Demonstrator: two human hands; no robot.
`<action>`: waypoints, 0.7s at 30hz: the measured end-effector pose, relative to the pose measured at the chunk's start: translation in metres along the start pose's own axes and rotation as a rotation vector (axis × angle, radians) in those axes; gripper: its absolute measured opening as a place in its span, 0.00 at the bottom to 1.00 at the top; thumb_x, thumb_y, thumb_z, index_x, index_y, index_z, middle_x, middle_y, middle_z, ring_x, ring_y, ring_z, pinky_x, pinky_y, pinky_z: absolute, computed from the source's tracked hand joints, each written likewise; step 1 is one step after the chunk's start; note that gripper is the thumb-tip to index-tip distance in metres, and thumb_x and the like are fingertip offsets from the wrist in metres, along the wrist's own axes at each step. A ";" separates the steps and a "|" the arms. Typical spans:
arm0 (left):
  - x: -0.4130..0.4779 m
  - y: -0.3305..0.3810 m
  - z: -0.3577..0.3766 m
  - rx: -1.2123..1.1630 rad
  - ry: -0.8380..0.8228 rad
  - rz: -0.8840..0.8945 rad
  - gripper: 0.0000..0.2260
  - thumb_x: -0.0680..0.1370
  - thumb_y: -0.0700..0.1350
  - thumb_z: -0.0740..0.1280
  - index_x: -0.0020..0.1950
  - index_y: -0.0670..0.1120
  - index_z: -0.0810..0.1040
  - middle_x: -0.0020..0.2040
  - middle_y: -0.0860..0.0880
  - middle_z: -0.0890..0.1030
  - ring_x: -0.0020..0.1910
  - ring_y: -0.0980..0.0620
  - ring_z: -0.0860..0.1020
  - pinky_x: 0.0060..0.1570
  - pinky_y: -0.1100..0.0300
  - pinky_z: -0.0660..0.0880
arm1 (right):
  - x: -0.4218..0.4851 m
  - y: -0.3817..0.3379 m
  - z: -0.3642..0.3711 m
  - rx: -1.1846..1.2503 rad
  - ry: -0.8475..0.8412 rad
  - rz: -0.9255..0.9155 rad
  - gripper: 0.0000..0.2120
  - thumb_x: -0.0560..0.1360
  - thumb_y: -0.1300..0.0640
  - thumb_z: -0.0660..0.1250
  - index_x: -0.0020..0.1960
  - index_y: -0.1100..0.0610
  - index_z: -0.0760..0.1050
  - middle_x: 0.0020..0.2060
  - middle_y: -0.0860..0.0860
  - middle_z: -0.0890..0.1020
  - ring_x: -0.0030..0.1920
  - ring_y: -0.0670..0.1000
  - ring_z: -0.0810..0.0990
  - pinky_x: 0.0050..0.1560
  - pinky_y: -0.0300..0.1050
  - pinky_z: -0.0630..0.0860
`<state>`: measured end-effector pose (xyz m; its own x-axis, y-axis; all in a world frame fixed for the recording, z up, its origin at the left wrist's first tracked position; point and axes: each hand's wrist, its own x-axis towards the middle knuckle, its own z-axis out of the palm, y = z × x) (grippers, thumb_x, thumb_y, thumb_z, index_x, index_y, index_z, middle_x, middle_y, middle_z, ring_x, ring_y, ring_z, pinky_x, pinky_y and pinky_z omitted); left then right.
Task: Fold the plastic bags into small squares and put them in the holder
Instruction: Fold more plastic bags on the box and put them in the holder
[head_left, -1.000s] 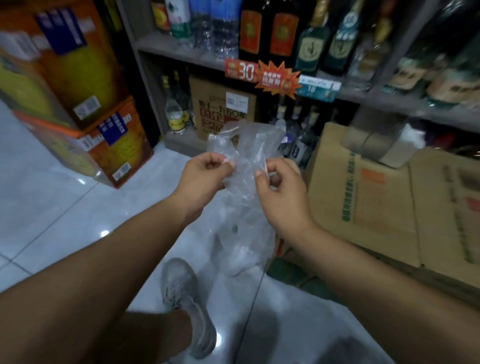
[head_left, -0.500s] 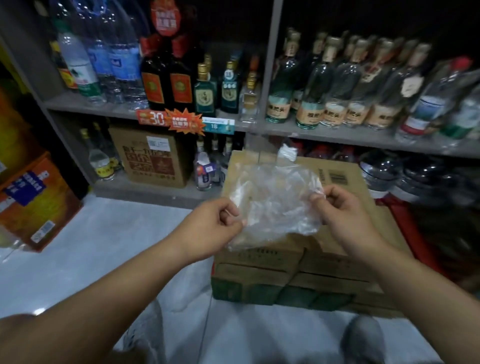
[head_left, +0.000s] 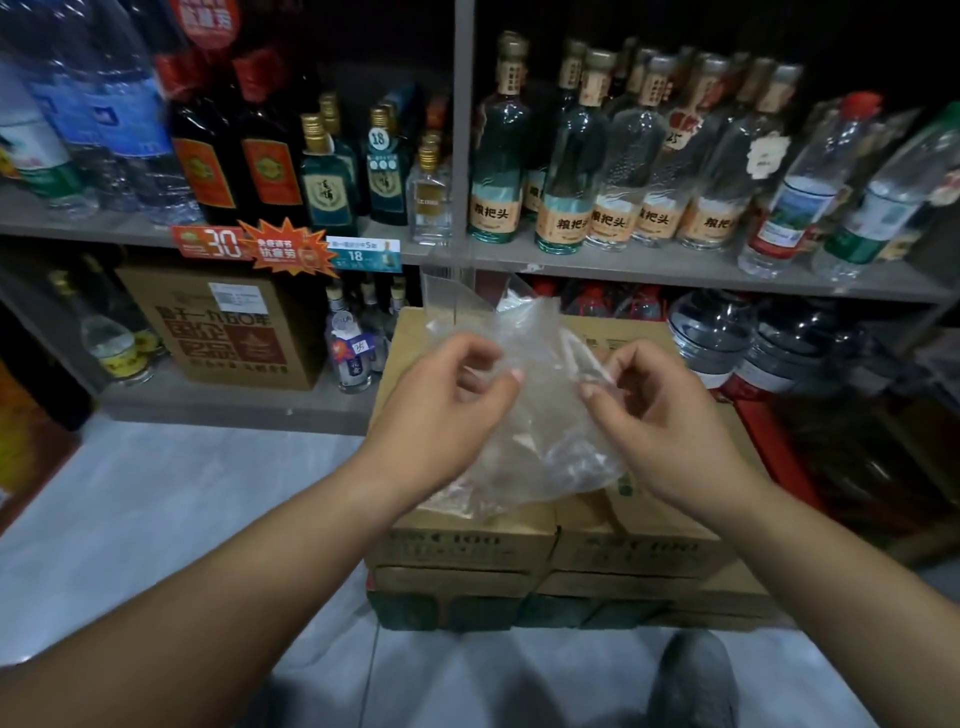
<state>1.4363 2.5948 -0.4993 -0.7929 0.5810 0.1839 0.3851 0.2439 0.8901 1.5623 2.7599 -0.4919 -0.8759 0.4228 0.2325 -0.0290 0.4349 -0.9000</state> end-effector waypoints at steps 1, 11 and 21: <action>0.006 0.002 -0.003 -0.001 0.052 0.005 0.11 0.78 0.56 0.71 0.58 0.56 0.77 0.53 0.57 0.79 0.52 0.58 0.78 0.50 0.58 0.78 | -0.002 -0.002 0.001 -0.092 -0.054 -0.050 0.10 0.79 0.57 0.69 0.44 0.45 0.72 0.53 0.33 0.81 0.53 0.37 0.81 0.41 0.38 0.81; 0.025 0.006 -0.004 -0.408 -0.110 -0.251 0.16 0.75 0.38 0.75 0.60 0.48 0.78 0.47 0.45 0.81 0.45 0.46 0.80 0.46 0.49 0.77 | -0.016 0.006 0.016 -0.461 -0.266 -0.365 0.09 0.75 0.44 0.70 0.50 0.46 0.73 0.64 0.39 0.79 0.68 0.42 0.73 0.68 0.50 0.73; 0.018 0.004 -0.008 -0.570 -0.128 -0.264 0.12 0.76 0.36 0.74 0.56 0.48 0.81 0.46 0.50 0.87 0.46 0.54 0.83 0.45 0.60 0.77 | 0.015 0.009 0.013 0.226 0.124 0.561 0.51 0.57 0.24 0.75 0.75 0.35 0.60 0.69 0.50 0.76 0.63 0.57 0.80 0.63 0.64 0.76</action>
<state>1.4199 2.6000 -0.4889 -0.7505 0.6544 -0.0920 -0.1551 -0.0390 0.9871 1.5424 2.7597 -0.5009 -0.7250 0.6338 -0.2696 0.3064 -0.0537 -0.9504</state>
